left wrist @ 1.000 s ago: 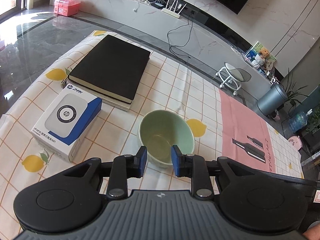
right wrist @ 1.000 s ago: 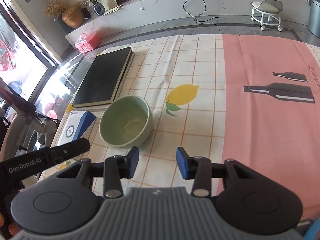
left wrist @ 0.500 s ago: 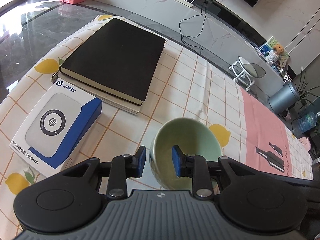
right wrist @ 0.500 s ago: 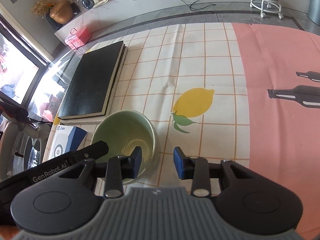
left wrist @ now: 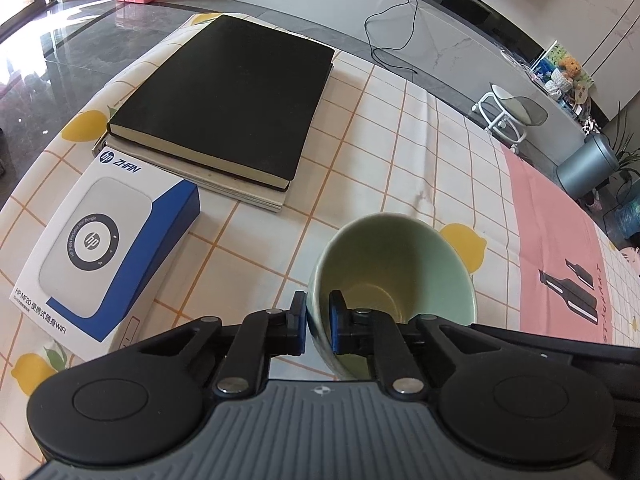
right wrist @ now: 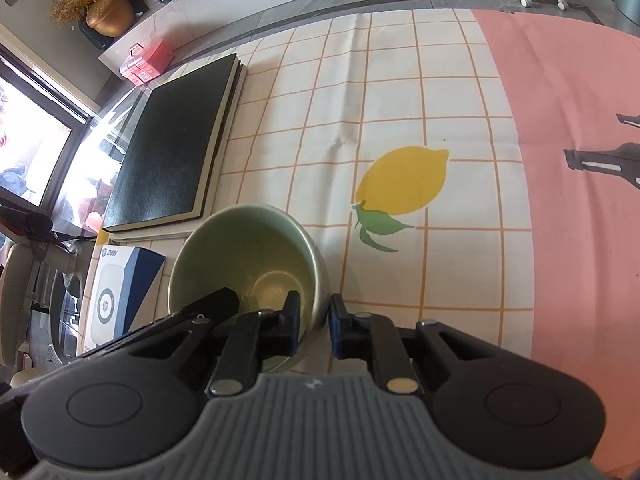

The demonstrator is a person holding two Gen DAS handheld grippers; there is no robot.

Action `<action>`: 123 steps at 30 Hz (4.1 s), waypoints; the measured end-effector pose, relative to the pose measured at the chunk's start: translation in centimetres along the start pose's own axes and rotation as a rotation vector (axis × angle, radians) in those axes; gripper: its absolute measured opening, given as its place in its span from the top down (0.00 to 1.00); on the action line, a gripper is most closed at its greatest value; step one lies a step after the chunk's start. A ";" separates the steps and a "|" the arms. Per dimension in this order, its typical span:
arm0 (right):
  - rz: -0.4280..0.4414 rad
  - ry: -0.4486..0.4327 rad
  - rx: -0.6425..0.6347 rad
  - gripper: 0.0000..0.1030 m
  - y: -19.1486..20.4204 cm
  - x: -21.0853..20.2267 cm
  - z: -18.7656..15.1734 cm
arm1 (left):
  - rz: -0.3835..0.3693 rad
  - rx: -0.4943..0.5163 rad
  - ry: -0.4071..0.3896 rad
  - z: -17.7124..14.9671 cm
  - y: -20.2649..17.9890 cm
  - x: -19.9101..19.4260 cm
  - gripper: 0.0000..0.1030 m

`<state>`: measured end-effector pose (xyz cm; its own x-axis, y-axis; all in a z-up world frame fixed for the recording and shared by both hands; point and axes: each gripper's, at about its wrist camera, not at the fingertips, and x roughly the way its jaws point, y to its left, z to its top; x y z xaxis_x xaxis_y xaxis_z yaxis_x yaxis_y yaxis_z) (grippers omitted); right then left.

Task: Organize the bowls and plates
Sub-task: 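Close both grippers on the green bowl rim, then lift the green bowl with both grippers and carry it to the bowl stack, then lower the green bowl into the orange bowl and open both grippers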

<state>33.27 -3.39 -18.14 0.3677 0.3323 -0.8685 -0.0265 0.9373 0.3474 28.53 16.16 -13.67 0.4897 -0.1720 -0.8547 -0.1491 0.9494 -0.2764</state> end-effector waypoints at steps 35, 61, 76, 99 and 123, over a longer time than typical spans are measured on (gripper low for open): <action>-0.002 -0.203 0.176 0.92 -12.2 -27.4 -14.3 | -0.147 0.180 -0.036 -13.6 -18.4 -18.1 0.89; -0.068 -0.143 0.365 0.92 -29.6 -30.0 -18.3 | -0.178 0.358 0.221 -20.2 -30.6 -9.9 0.89; -0.088 -0.083 0.311 0.93 -30.4 -25.8 -17.4 | -0.082 0.511 0.246 -20.7 -31.8 -7.0 0.88; -0.240 -0.112 0.141 0.82 -27.6 -26.2 -16.8 | -0.105 0.525 0.218 -19.6 -31.5 -8.3 0.85; -0.180 -0.336 0.126 0.51 -26.7 -31.7 -18.7 | -0.319 0.364 -0.050 -19.4 -28.1 -15.0 0.49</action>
<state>4.94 -37.02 -6.47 0.6405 0.0913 -0.7625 0.1730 0.9503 0.2590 8.70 -12.98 -1.58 0.5041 -0.4647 -0.7279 0.3205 0.8833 -0.3420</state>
